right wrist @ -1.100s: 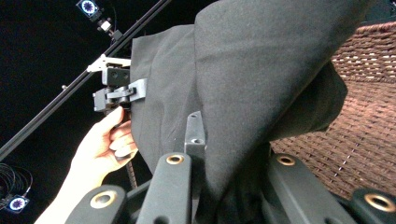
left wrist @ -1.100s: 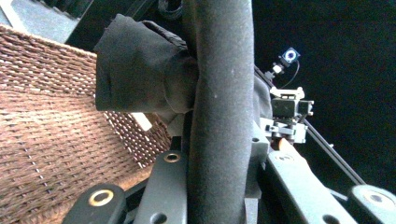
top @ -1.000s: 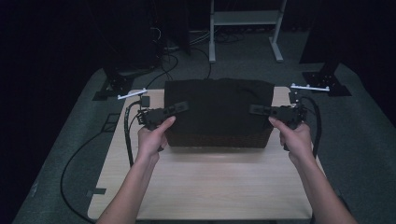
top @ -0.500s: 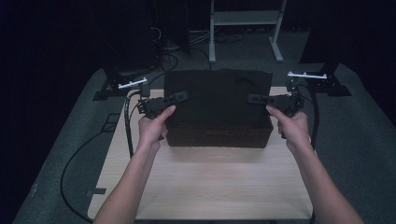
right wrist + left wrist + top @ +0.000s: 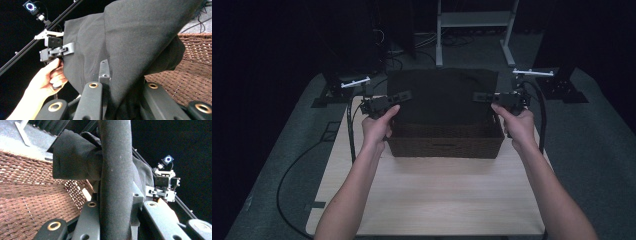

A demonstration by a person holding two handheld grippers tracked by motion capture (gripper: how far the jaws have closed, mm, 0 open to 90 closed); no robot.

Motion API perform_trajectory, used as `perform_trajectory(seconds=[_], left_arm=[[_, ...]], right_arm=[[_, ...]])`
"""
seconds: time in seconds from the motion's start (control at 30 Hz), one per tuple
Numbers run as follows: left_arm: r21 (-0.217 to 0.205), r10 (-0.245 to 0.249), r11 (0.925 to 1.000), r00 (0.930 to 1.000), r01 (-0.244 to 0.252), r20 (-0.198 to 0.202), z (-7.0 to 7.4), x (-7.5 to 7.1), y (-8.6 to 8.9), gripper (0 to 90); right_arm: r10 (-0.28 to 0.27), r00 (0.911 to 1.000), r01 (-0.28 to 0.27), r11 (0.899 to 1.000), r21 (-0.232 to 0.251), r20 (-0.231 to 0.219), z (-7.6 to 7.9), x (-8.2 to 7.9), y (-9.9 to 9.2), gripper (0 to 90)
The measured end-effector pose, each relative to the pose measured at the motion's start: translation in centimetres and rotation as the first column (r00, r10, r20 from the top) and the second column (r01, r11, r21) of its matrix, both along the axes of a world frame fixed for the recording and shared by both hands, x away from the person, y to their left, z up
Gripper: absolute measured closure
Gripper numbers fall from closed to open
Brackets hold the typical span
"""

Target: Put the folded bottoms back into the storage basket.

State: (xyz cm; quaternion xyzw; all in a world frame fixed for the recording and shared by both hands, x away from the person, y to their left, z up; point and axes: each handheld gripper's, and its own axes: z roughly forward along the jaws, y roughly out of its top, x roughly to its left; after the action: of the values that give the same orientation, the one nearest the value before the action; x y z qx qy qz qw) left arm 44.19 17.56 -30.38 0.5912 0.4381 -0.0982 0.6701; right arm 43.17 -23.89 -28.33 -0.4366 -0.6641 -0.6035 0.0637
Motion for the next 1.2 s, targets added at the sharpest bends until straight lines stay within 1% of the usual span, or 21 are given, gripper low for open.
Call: perform_trajectory(seconds=[0.03,0.07,0.17,0.37,0.4,0.43,0.47,0.57,0.73,0.97,1.0,1.07,1.1,1.2], left_arm=[[0.000,0.002,1.0000,1.0000,-0.002,-0.006,-0.2,0.3,0.0,76.4],[0.001,0.003,1.0000,0.9999,-0.003,-0.011,-0.3,0.5,0.0,76.3],[0.000,0.009,1.0000,0.9998,-0.009,-0.018,-0.7,0.9,0.0,76.4],[0.005,0.018,0.9998,0.9993,-0.018,-0.033,-1.3,1.7,0.0,76.3],[0.005,0.022,0.9998,0.9989,-0.022,-0.041,-1.6,2.0,-0.1,76.3],[0.005,0.022,0.9998,0.9989,-0.022,-0.041,-1.6,2.0,-0.1,76.3],[0.009,0.025,0.9997,0.9986,-0.025,-0.046,-1.8,2.2,-0.1,76.3],[0.006,0.028,0.9996,0.9982,-0.028,-0.052,-2.0,2.5,-0.1,76.3],[0.017,0.033,0.9994,0.9975,-0.032,-0.063,-2.5,3.0,-0.1,76.3],[0.019,0.042,0.9990,0.9964,-0.041,-0.073,-2.8,3.4,-0.1,76.3],[0.032,0.044,0.9986,0.9964,-0.042,-0.073,-2.8,3.6,-0.2,76.3],[0.038,0.043,0.9985,0.9965,-0.040,-0.071,-2.8,3.6,-0.2,76.3],[0.034,0.046,0.9985,0.9966,-0.044,-0.069,-2.8,3.7,-0.3,76.3],[0.049,0.043,0.9980,0.9969,-0.040,-0.066,-2.6,3.9,-0.5,76.3]], right_arm=[[0.000,1.0000,0.000,1.000,0.000,0.000,0.0,0.0,0.0,77.0],[-0.001,1.0000,0.001,1.000,-0.001,-0.009,-0.1,0.3,0.1,77.0],[-0.003,1.0000,0.003,1.000,-0.003,-0.006,-0.5,0.9,0.1,77.0],[-0.010,0.9998,0.010,1.000,-0.011,-0.015,-1.1,1.9,0.2,77.0],[-0.009,0.9997,0.009,1.000,-0.011,-0.023,-1.2,2.0,0.2,77.0],[-0.008,0.9998,0.008,1.000,-0.016,-0.018,-1.3,2.1,0.2,77.0],[-0.009,0.9996,0.009,1.000,-0.015,-0.026,-1.3,2.2,0.2,76.9],[-0.009,0.9997,0.008,1.000,-0.017,-0.023,-1.5,2.5,0.2,77.0],[-0.009,0.9994,0.009,1.000,-0.022,-0.034,-2.1,3.2,0.2,76.9],[-0.012,0.9988,0.011,1.000,-0.026,-0.048,-2.5,3.7,0.4,76.9],[-0.014,0.9986,0.012,1.000,-0.028,-0.050,-2.6,3.9,0.4,76.9],[-0.016,0.9983,0.014,0.999,-0.030,-0.056,-2.8,4.0,0.4,76.9],[-0.016,0.9983,0.014,0.999,-0.030,-0.056,-2.8,4.0,0.4,76.9],[-0.021,0.9977,0.020,0.999,-0.030,-0.064,-3.0,4.3,0.3,76.9]])
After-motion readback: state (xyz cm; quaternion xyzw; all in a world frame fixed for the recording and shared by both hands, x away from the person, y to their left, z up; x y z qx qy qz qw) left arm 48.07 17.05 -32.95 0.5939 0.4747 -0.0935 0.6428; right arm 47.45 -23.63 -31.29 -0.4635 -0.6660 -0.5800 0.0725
